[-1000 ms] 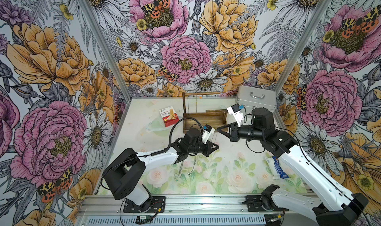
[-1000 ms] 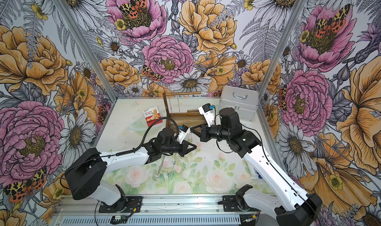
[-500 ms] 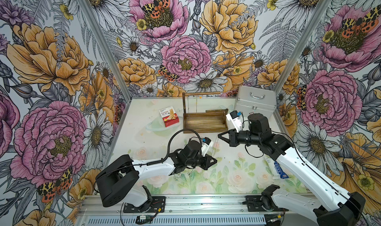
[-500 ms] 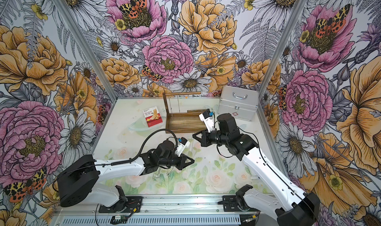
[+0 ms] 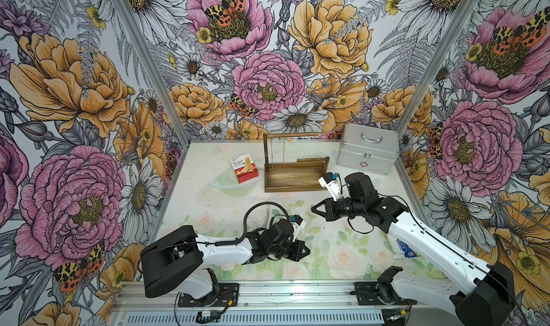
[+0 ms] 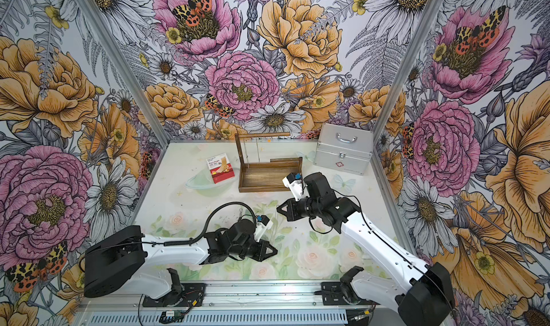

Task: Take the necklace off the jewelry display stand
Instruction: Place the necklace at the center of the board.

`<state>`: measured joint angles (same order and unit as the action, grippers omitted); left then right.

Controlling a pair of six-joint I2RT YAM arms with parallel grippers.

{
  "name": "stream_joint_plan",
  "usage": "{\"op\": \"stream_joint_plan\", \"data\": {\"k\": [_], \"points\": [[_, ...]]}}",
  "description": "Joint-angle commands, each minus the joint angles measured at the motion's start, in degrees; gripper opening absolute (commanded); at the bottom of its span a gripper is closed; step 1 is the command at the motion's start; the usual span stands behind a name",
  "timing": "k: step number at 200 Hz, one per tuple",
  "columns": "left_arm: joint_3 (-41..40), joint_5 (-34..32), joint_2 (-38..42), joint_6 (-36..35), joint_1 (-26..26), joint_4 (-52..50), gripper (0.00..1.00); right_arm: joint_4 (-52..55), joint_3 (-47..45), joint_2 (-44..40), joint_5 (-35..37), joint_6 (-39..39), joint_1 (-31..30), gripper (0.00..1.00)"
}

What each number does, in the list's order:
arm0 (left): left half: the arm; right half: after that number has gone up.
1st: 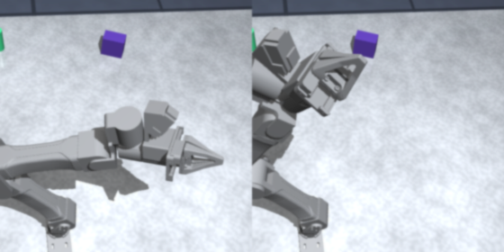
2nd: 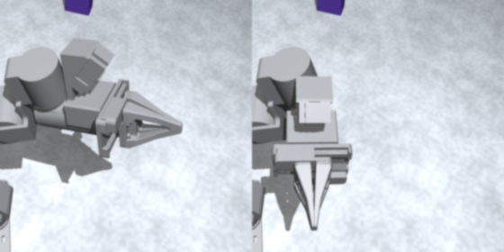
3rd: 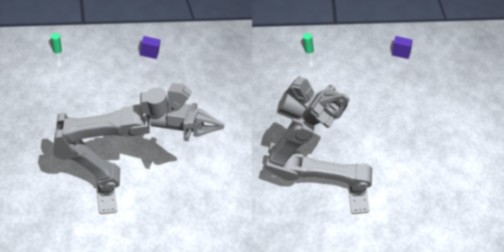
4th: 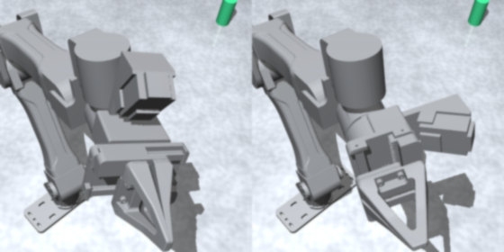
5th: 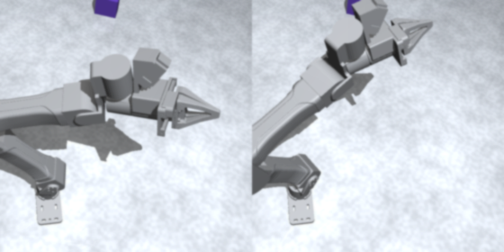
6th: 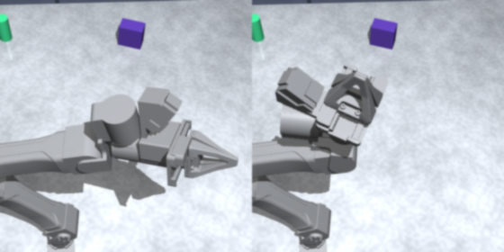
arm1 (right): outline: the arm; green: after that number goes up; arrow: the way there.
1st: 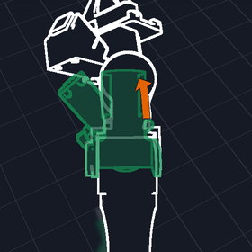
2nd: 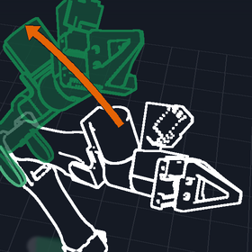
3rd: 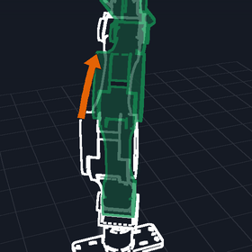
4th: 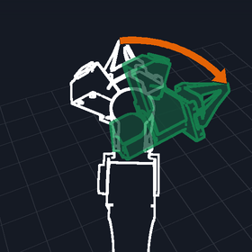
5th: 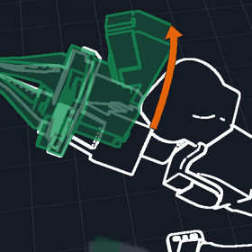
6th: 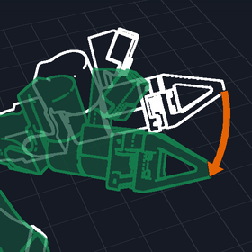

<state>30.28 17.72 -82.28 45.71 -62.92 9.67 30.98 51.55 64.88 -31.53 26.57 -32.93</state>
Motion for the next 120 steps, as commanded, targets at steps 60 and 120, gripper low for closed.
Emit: {"op": "stream_joint_plan", "data": {"k": [60, 120], "points": [[-2.5, -2.0, -4.1, 6.8, -1.7, -0.7, 0.0, -1.0, -0.8, 8.9, 4.8, 2.0, -2.0, 0.0], [-4.1, -4.0, -3.4, 9.4, -1.9, -1.9, 0.0, -1.1, -0.2, 15.7, 7.8, 1.2, -2.4, 0.0]]}}
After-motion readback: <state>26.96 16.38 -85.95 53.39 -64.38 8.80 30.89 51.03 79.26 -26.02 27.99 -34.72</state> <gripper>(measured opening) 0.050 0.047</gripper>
